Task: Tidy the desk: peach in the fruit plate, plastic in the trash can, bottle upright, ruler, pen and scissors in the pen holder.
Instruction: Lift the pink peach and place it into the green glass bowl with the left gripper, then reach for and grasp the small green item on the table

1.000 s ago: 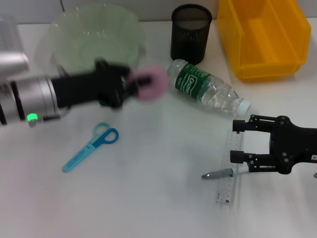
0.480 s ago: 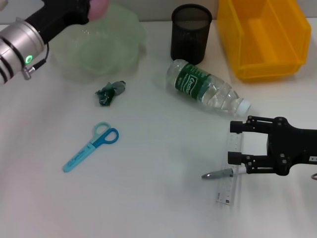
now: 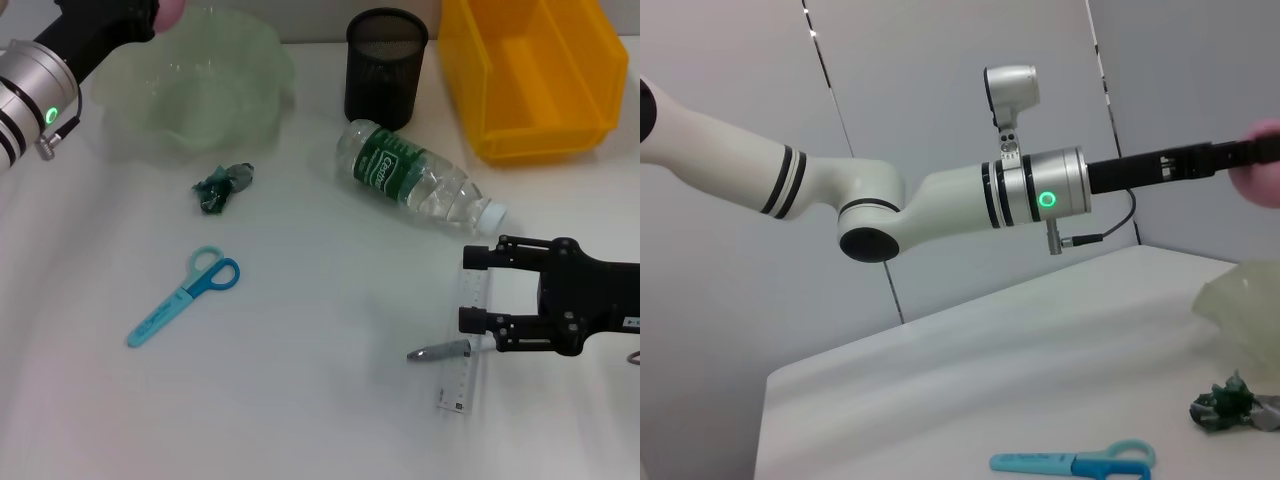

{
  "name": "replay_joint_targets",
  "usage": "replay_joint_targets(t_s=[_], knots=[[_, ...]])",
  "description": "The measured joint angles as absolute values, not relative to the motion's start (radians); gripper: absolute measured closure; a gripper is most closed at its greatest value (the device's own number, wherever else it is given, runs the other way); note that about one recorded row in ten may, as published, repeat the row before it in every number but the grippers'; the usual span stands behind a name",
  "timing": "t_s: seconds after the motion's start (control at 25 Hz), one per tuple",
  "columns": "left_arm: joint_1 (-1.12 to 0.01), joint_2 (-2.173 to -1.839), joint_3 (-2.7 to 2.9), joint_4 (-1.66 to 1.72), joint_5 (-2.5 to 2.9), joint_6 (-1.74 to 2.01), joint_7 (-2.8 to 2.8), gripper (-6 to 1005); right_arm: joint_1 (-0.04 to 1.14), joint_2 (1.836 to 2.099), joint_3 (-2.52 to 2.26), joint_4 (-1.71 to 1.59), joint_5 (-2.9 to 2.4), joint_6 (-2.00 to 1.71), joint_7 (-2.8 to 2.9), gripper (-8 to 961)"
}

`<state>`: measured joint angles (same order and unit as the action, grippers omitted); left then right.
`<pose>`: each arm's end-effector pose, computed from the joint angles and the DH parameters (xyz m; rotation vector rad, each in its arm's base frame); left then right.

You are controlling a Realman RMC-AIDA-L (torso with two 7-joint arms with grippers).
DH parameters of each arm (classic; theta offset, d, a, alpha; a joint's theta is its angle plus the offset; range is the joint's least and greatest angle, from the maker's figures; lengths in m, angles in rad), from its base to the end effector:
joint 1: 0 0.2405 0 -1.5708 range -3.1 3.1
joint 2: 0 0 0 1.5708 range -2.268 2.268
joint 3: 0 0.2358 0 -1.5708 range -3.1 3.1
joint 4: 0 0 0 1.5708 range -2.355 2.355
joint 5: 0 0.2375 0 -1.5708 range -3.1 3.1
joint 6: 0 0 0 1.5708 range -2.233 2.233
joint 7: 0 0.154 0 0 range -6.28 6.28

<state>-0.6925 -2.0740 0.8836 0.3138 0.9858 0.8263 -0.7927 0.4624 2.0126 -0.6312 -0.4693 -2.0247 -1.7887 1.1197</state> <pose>-0.2573 0.4570 0.0071 -1.8865 -0.6206 -0.7473 0.2846 0.2859 0.0015 -2.8443 0.4869 0.8933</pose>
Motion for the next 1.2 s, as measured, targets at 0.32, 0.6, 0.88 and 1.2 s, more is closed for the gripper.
replay_joint_targets(t_s=[0.32,0.6,0.88,1.2], knots=[[-0.695,-2.074,0.894,0.311,0.983,0.831,-0.794,561,0.464,2.015,-0.635,-0.47,-2.022,-1.789,1.114,185],[-0.696,-2.074,0.896,0.311,0.983,0.849,-0.809,400,0.463,2.016,-0.637,-0.472,-2.022,-1.789,1.113,185],[-0.65,-2.066,0.968,0.342,0.993,1.007,-0.917,264,0.461,2.016,-0.637,-0.473,-2.024,-1.79,1.113,186],[-0.531,-2.06,1.139,0.503,1.091,1.132,-1.07,184,0.46,2.016,-0.631,-0.477,-2.025,-1.79,1.103,186]])
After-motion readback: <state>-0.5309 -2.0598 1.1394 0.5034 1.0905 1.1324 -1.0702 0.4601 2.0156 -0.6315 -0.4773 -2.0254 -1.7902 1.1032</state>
